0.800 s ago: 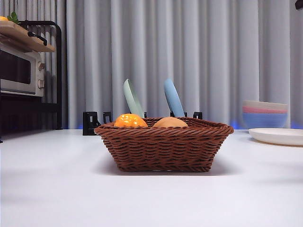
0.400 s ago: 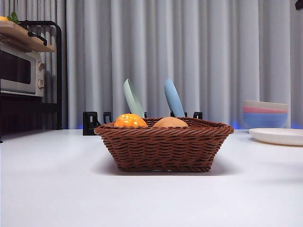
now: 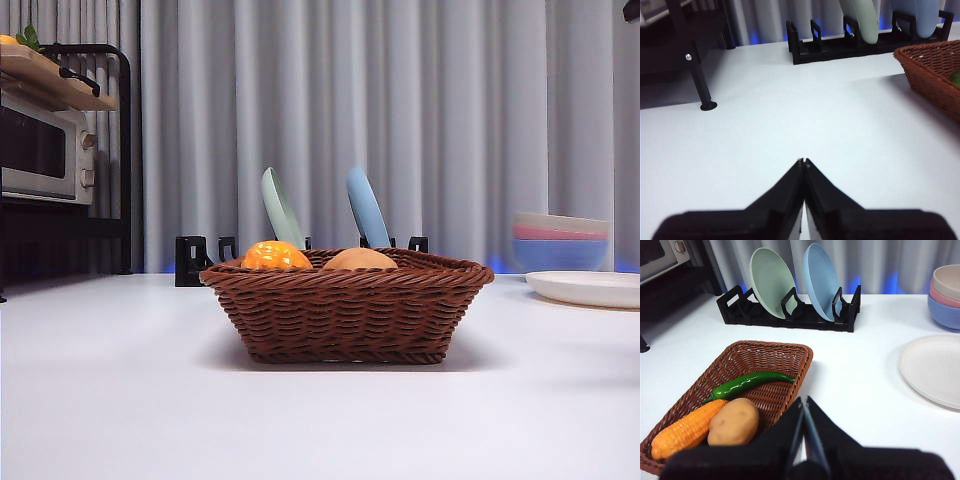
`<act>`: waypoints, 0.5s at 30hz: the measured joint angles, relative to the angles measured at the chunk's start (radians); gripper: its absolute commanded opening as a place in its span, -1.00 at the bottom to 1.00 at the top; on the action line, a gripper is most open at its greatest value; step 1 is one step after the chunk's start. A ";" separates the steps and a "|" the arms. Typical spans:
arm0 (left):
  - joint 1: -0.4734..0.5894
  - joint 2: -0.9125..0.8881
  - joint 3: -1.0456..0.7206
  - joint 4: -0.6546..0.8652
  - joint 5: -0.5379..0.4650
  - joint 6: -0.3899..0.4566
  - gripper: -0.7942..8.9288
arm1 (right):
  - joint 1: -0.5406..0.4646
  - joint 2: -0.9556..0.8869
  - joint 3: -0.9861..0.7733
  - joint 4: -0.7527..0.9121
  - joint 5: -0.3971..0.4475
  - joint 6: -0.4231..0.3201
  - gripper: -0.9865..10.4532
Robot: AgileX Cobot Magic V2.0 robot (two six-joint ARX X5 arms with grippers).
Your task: Pick up the basket,pick up the corn from the table,pick up the potato from the table,pick up the cucumber from the table,put all items into the basket
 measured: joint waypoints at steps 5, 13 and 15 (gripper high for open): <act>0.000 0.000 0.000 0.000 0.001 0.000 -0.84 | 0.000 0.000 0.000 0.000 0.000 0.000 -0.86; 0.000 0.000 0.000 0.000 -0.005 0.000 -0.84 | 0.000 0.000 0.000 0.000 0.000 0.000 -0.86; 0.000 0.000 0.000 0.000 -0.005 0.000 -0.84 | 0.000 0.000 0.000 0.000 0.000 0.000 -0.86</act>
